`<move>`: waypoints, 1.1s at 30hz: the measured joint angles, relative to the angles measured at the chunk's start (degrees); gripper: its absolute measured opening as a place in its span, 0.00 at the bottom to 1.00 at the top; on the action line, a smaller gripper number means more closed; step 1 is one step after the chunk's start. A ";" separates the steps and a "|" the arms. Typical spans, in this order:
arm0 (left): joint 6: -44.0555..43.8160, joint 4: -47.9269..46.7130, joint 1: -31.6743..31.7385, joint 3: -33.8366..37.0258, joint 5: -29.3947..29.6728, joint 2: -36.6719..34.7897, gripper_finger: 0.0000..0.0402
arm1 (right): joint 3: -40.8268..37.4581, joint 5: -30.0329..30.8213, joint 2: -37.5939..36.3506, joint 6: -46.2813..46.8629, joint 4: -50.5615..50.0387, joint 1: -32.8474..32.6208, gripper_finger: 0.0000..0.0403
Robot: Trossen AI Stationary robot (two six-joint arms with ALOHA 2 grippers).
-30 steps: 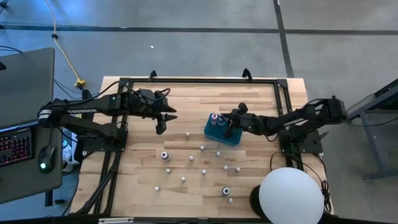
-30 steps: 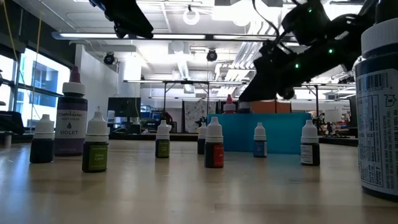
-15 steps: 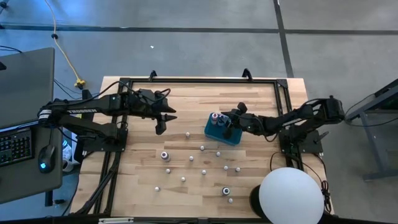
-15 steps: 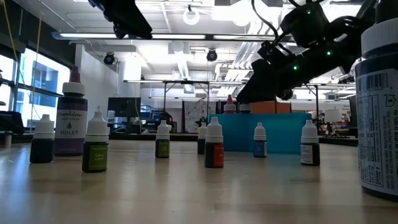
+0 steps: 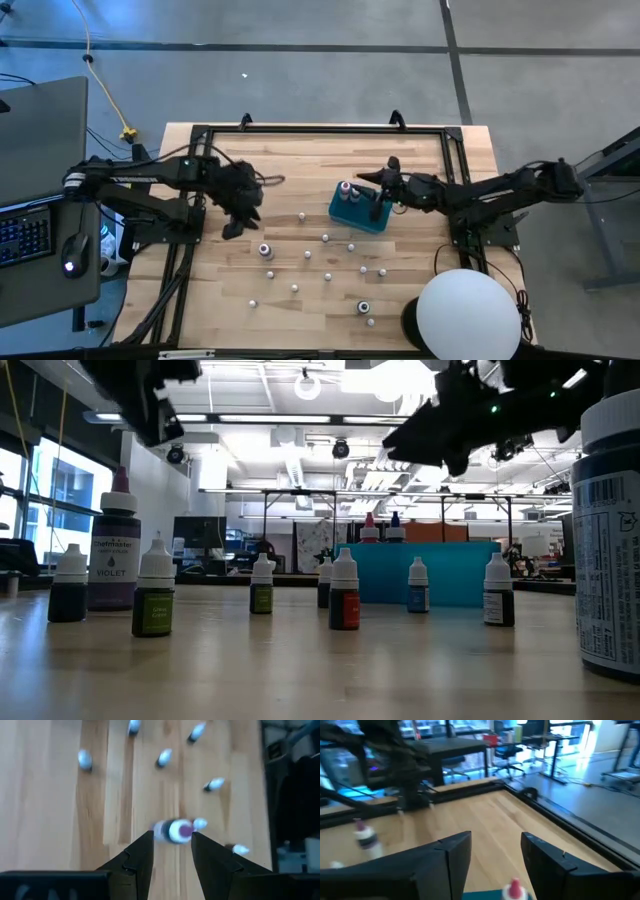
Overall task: Pick & Place food coloring
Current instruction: Put the large violet food coloring bottle into the blue container
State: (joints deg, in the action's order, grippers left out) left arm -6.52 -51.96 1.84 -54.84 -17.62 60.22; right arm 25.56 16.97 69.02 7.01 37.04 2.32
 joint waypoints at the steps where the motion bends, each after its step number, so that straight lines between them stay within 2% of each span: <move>1: -0.90 -0.10 -1.27 0.52 0.41 0.20 0.33 | 0.00 -0.56 -0.49 -0.01 -0.44 -0.47 0.40; 9: -4.97 1.67 -12.23 1.22 3.07 5.40 0.33 | 0.00 -0.88 -1.12 -1.87 -1.72 -3.67 0.39; 12: -7.28 2.01 -15.35 1.35 7.53 7.53 0.33 | 0.00 -0.91 -1.12 -2.80 -1.38 -3.99 0.39; 16: -7.21 1.92 -17.81 1.39 16.51 10.83 0.33 | 0.00 -0.88 -1.12 -3.02 -0.80 -3.99 0.39; 19: -7.28 2.21 -18.07 1.25 19.94 12.60 0.33 | 0.00 -0.88 -1.12 -3.05 -0.61 -3.97 0.39; 26: -7.09 3.99 -17.99 1.11 16.22 14.70 0.33 | 0.00 -0.88 -1.15 -3.48 -0.38 -3.94 0.38; 33: -7.08 3.64 -18.00 1.30 16.40 14.85 0.33 | 0.00 -0.88 -1.15 -3.65 -0.38 -3.94 0.38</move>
State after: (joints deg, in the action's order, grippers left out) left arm -13.61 -48.32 -16.16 -53.54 -1.22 75.07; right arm 25.56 16.10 67.88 3.36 36.67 -1.63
